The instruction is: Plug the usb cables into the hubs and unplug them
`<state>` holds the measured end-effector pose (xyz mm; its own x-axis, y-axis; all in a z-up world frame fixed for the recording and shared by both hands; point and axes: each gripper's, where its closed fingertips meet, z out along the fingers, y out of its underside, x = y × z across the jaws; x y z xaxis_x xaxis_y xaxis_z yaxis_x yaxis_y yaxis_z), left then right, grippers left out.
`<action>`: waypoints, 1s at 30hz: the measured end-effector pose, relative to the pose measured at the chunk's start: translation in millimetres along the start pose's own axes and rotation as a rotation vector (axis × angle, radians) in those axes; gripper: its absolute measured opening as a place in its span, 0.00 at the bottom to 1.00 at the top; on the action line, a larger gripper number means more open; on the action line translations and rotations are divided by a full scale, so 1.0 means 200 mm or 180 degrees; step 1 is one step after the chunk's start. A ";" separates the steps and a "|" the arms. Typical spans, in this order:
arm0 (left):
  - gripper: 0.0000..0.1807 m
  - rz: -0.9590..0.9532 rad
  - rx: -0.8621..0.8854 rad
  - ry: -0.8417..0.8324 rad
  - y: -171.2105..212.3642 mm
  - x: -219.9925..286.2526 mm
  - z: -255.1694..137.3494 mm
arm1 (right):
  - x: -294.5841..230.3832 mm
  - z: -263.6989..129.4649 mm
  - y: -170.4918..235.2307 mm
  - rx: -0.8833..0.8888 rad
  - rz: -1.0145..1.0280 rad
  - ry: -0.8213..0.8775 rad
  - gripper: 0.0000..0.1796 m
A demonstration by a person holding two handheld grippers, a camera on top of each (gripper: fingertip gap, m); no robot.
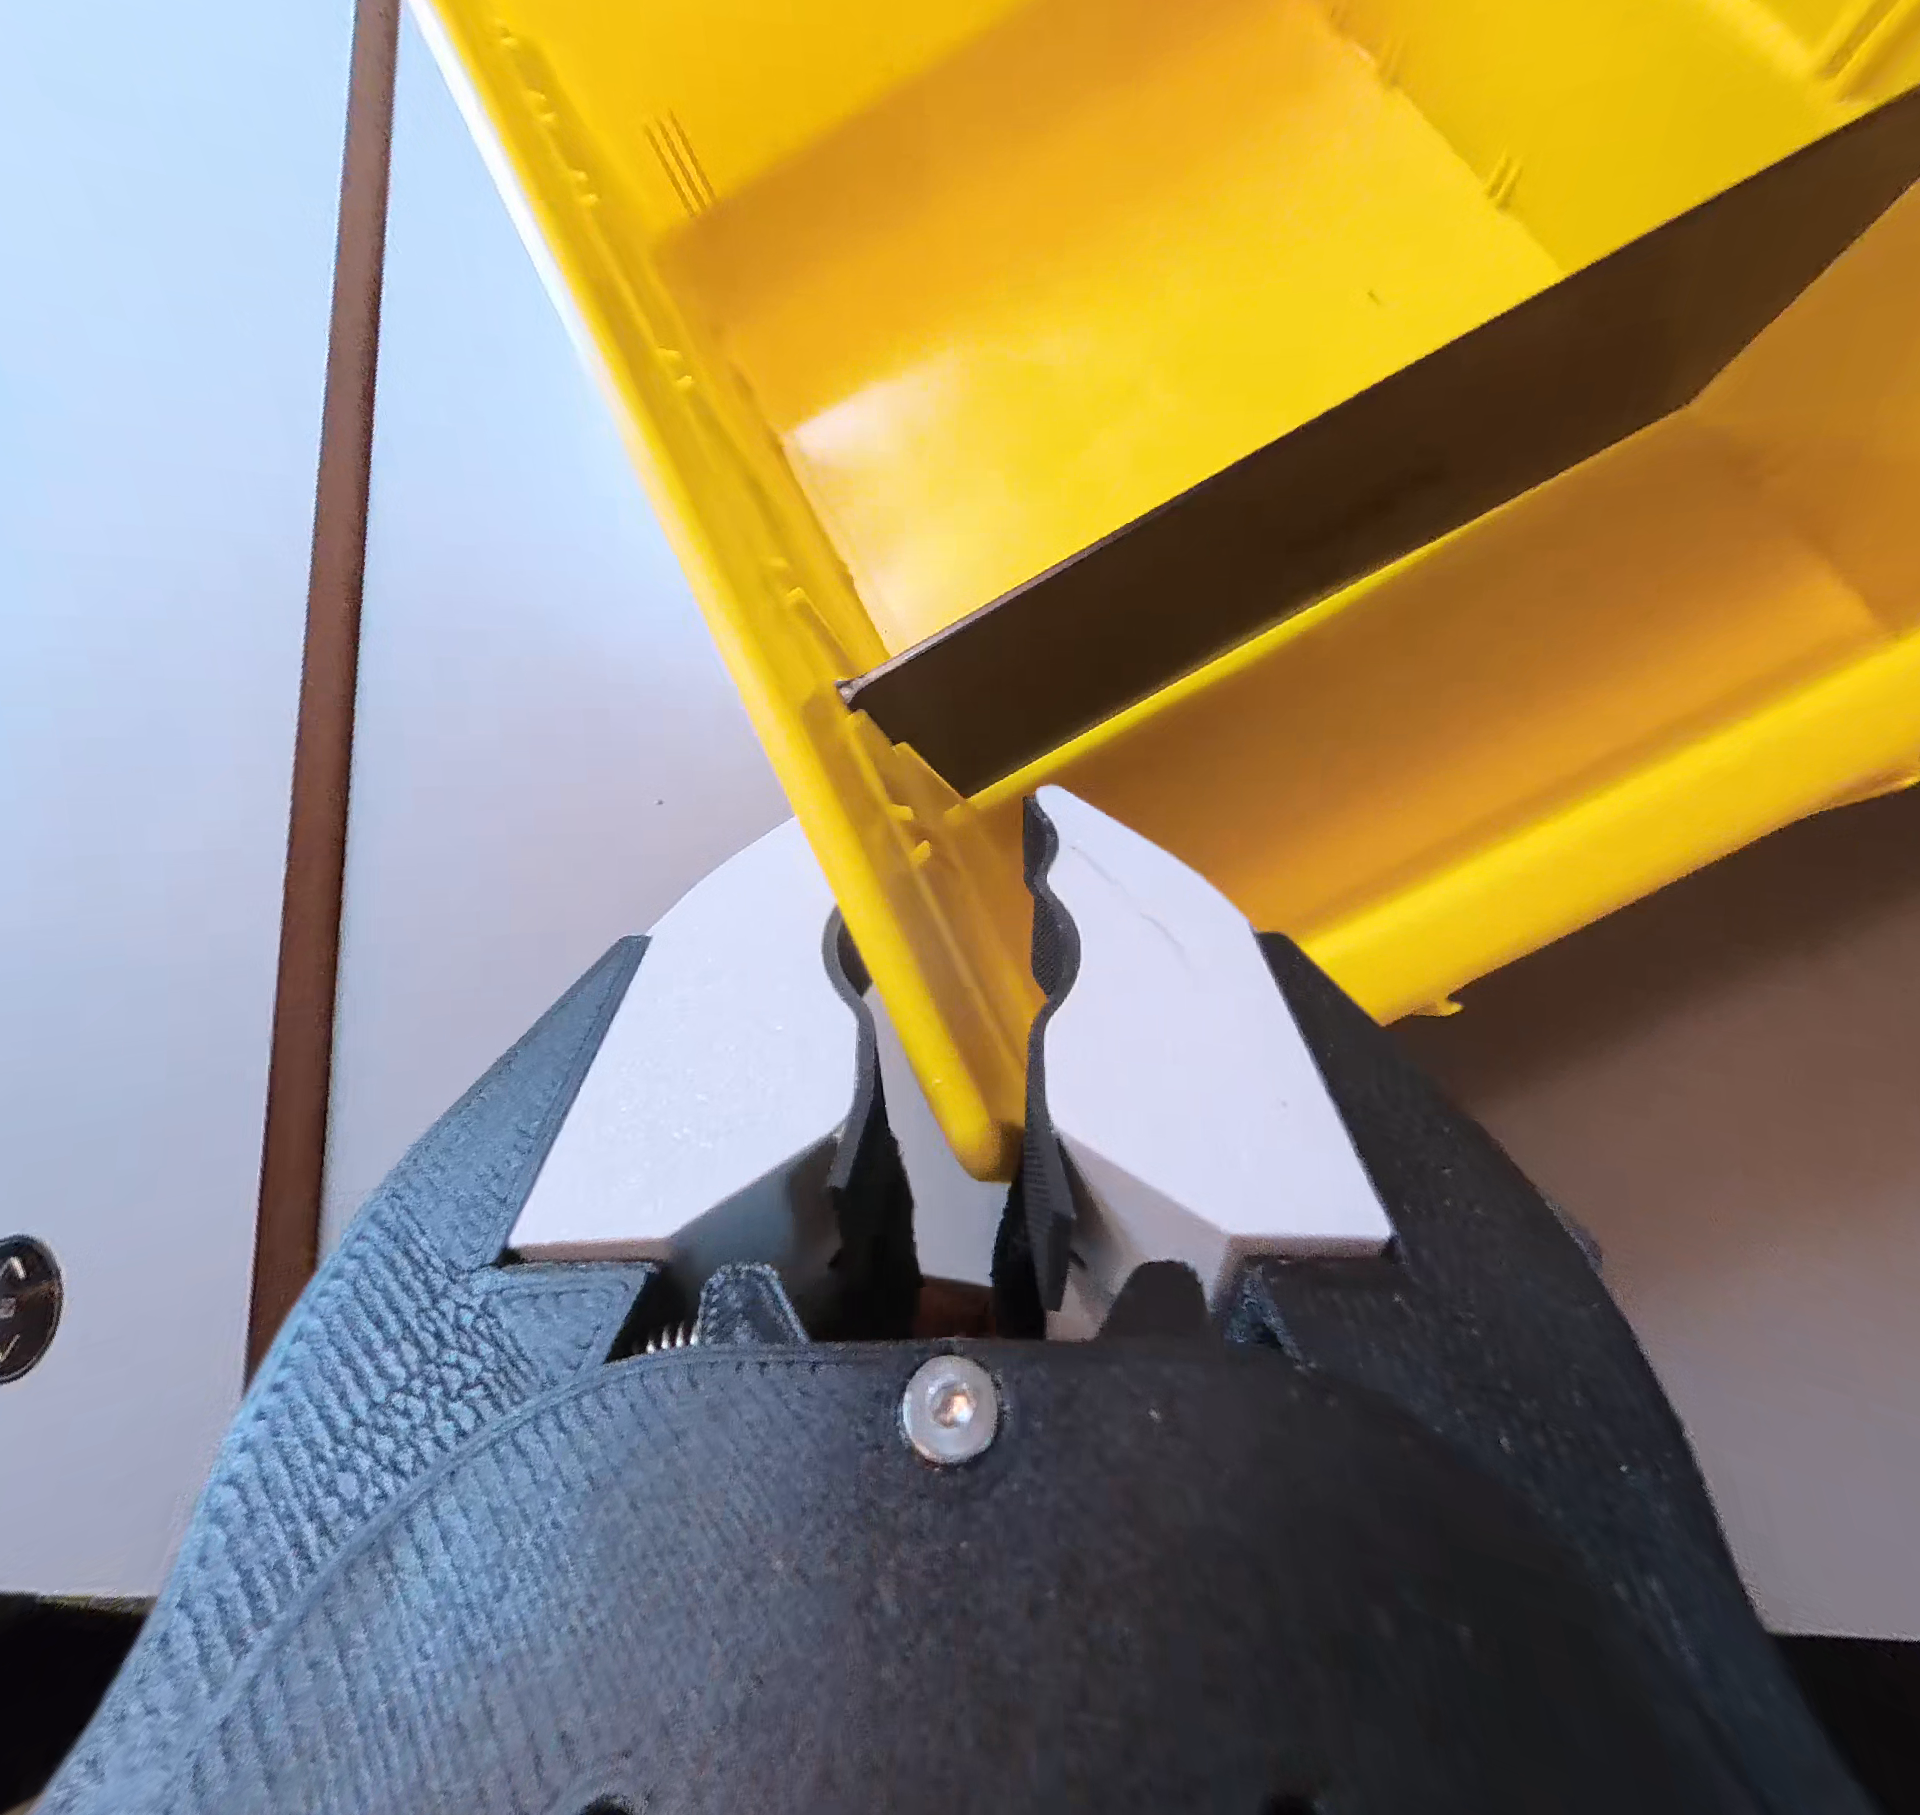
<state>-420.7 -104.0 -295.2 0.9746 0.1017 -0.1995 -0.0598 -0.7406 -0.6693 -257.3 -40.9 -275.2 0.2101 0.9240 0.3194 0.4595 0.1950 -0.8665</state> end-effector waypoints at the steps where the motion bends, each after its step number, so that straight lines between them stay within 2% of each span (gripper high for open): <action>1: 0.13 -0.0004 0.0010 -0.0033 -0.01 0.00 0.00 | 0.01 -0.01 -0.01 0.0042 -0.0115 0.0067 0.10; 10: 0.11 0.0057 0.0890 -0.0466 -0.30 0.02 -0.25 | 0.16 -0.20 -0.20 0.0592 -0.0693 0.0790 0.08; 17: 0.08 0.0042 0.2085 -0.0700 -0.61 0.18 -0.56 | 0.33 -0.55 -0.38 0.1086 -0.1063 0.1541 0.08; 23: 0.10 0.0135 0.2902 -0.0276 -0.86 0.62 -0.63 | 0.54 -1.02 -0.31 0.1115 -0.1219 0.2346 0.08; 30: 0.13 0.0516 0.2967 0.0659 -1.04 1.27 -0.53 | 0.71 -1.51 0.02 0.0679 -0.1116 0.2992 0.07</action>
<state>-138.3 4.7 -130.4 0.9528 -0.1405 -0.2690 -0.2570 0.0978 -0.9614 35.1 -7.9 -116.5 0.7269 0.1904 0.6598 0.4816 0.5437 -0.6874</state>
